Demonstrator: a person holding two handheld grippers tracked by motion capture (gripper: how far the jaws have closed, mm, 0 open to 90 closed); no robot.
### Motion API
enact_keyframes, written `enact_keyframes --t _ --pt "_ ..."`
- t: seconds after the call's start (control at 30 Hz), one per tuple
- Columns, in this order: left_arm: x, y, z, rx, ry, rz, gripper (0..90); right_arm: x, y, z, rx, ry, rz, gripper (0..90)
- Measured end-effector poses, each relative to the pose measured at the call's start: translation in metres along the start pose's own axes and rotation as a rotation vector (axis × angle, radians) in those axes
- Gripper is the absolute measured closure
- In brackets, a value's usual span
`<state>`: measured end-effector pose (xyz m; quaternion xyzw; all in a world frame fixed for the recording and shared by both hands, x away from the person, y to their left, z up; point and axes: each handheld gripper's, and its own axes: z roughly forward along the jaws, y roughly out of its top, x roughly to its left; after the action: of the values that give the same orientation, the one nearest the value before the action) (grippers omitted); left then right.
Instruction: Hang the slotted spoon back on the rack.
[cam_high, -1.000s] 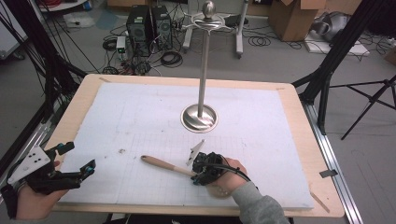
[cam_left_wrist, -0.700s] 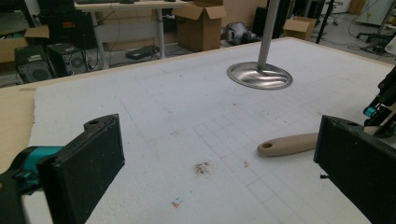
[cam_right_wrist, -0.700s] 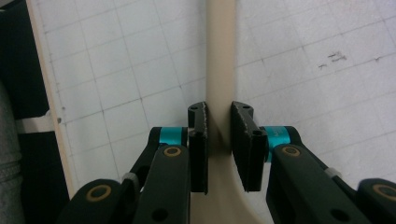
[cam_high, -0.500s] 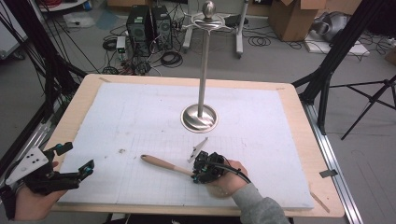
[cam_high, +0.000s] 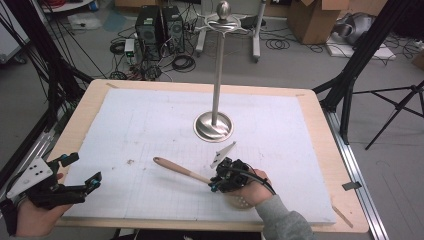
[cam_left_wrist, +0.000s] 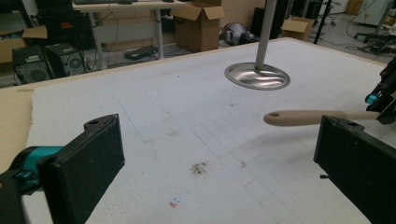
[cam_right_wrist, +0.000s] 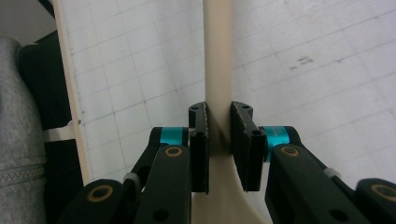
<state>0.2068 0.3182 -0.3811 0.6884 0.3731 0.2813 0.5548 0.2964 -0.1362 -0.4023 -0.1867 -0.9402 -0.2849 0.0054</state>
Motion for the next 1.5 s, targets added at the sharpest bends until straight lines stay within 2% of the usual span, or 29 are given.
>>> enact_keyframes --t 0.27,0.53,0.63,0.9,1.2,1.37,1.43,1.5 --pt "-0.004 -0.003 0.006 0.013 -0.025 0.004 2.0 -0.008 -0.005 -0.017 -0.080 0.006 0.001 78.3" --pt "-0.006 -0.005 0.006 0.026 -0.025 0.006 2.0 -0.015 -0.005 -0.038 -0.179 0.010 -0.003 78.3" --pt "-0.008 -0.006 0.007 0.019 -0.033 -0.002 2.0 -0.018 -0.006 -0.045 -0.194 0.005 -0.013 78.3" --pt "-0.013 -0.009 0.010 0.033 -0.051 0.012 2.0 -0.028 -0.006 -0.064 -0.254 0.004 -0.032 78.3" --pt "-0.019 -0.010 0.012 0.048 -0.053 0.021 2.0 -0.035 -0.010 -0.085 -0.290 -0.028 -0.053 78.3" --pt "-0.019 -0.011 0.011 0.048 -0.052 0.015 2.0 -0.039 -0.012 -0.099 -0.314 -0.043 -0.044 78.2" --pt "-0.020 -0.010 0.010 0.038 -0.068 0.000 2.0 -0.041 -0.014 -0.104 -0.328 -0.057 -0.052 78.2" --pt "-0.023 -0.009 0.010 0.030 -0.079 0.008 2.0 -0.044 -0.016 -0.109 -0.328 -0.068 -0.045 78.3"
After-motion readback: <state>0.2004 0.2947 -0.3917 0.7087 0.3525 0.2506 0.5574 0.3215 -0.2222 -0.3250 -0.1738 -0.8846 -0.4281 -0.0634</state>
